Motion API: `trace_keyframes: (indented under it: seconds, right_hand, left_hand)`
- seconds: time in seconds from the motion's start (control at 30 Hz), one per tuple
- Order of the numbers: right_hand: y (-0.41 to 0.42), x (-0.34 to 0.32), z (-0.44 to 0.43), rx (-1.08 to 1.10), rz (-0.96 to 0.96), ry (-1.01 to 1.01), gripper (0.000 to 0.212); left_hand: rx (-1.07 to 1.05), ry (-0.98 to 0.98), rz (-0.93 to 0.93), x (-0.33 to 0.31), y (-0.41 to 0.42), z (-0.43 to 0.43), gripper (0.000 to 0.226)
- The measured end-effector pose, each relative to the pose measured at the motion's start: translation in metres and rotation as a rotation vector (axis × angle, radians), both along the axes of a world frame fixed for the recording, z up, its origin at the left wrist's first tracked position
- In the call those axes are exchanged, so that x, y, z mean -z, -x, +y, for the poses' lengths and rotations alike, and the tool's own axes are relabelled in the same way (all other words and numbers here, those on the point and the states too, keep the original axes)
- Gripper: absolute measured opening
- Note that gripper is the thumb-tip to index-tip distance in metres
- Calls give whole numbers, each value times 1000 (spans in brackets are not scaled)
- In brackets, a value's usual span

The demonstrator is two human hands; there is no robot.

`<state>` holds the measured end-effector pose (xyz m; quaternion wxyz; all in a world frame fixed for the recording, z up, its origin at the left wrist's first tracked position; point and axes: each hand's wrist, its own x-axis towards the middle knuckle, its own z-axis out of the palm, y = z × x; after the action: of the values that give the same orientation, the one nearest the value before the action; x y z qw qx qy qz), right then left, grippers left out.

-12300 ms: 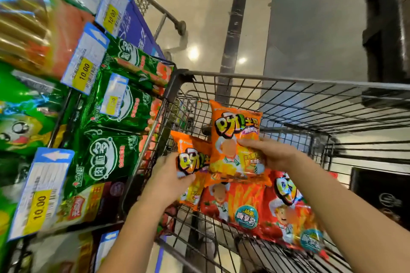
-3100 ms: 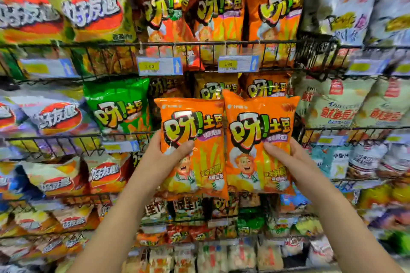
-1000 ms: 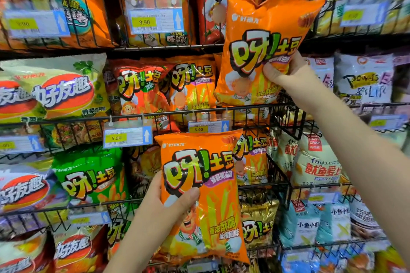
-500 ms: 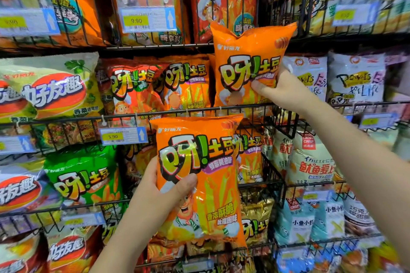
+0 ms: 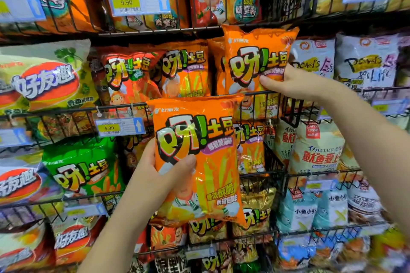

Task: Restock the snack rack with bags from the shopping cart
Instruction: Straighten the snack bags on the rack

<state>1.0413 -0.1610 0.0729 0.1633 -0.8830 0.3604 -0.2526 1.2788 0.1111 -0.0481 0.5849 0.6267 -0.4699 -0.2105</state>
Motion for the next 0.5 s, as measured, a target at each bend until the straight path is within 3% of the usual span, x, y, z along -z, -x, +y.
trace_keyframes:
  seconds: [0.17, 0.33, 0.4, 0.5]
  right_hand:
    - [-2, 5, 3, 44, 0, -26, 58]
    - [-4, 19, 11, 195, -97, 101, 76]
    - [-4, 24, 16, 253, -116, 144, 66]
    - [-4, 27, 30, 204, -315, 162, 60]
  left_hand:
    - [12, 22, -14, 1, 0, -5, 65]
    - [-2, 38, -47, -4, 1, -8, 75]
    - [-7, 39, -69, -8, -2, -11, 71]
    - [-30, 52, -109, -21, -3, -11, 53]
